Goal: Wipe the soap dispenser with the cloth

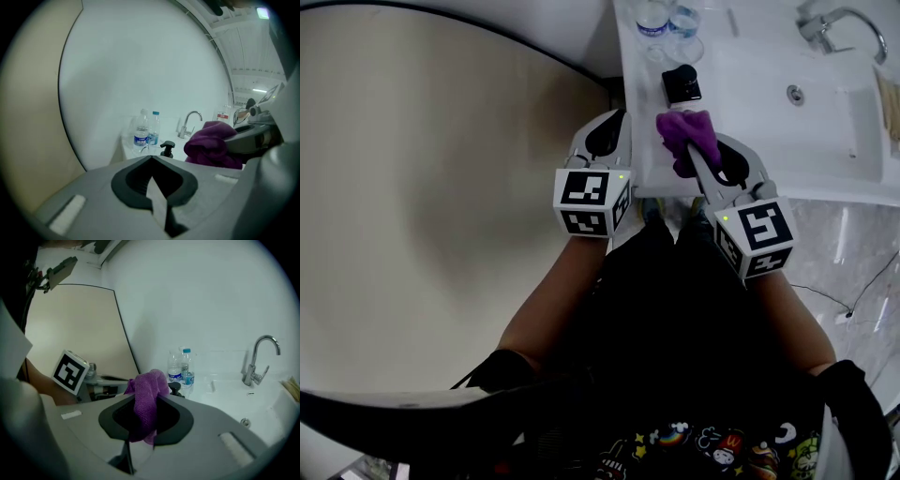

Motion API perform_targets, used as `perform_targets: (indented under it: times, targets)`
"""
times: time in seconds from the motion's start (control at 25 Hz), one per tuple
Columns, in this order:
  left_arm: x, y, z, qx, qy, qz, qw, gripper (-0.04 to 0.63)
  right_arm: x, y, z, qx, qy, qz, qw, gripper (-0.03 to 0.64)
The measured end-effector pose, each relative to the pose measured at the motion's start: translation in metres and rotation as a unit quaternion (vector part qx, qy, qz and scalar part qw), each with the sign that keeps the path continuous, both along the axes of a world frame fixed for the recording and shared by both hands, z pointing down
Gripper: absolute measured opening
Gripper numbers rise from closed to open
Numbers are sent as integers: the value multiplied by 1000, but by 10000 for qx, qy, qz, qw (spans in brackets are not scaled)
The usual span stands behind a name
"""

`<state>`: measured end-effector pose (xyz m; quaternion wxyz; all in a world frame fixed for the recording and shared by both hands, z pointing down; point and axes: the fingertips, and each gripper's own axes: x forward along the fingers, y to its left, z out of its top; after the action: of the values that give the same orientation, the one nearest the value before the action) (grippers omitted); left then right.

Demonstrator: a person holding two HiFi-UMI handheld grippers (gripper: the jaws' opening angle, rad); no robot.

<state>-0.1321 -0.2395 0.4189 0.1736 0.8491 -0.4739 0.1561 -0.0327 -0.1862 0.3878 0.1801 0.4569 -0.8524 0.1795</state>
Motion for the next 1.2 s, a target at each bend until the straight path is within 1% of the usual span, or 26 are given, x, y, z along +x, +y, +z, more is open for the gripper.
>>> perform_targets:
  times: [0.16,0.4,0.52,0.64,0.72,0.92,1.04,1.2]
  targets:
    - [12,5,-5,41,0,28,10000,0,7,22,19,-182,122,-130,9997,92]
    - [23,16,-16,94,-111,62,9999,0,13,33,94,-623,606,-362,9956,92]
    - [20,24,-18,79,-158,27,9998,0,10,32,125,-849,759,-333,9929,94]
    - [19,31,-17,85,-174,9,9998,0,10,26,143,-989,714,-163,9924,98]
    - [19,35,-16,96,-167,11,9998,0,9,25,147,-1058,728,-132,9916,114]
    - [26,45,-20,127,-96,76,9998,0,10,36,127,-944,713,-111,9929,203]
    - [28,50,-22,173,-38,112,9998,0,8,45,109,-804,579,-98,9950,216]
    - [36,51,-27,305,74,242,9992,0,10,44,80,-477,365,5,9982,230]
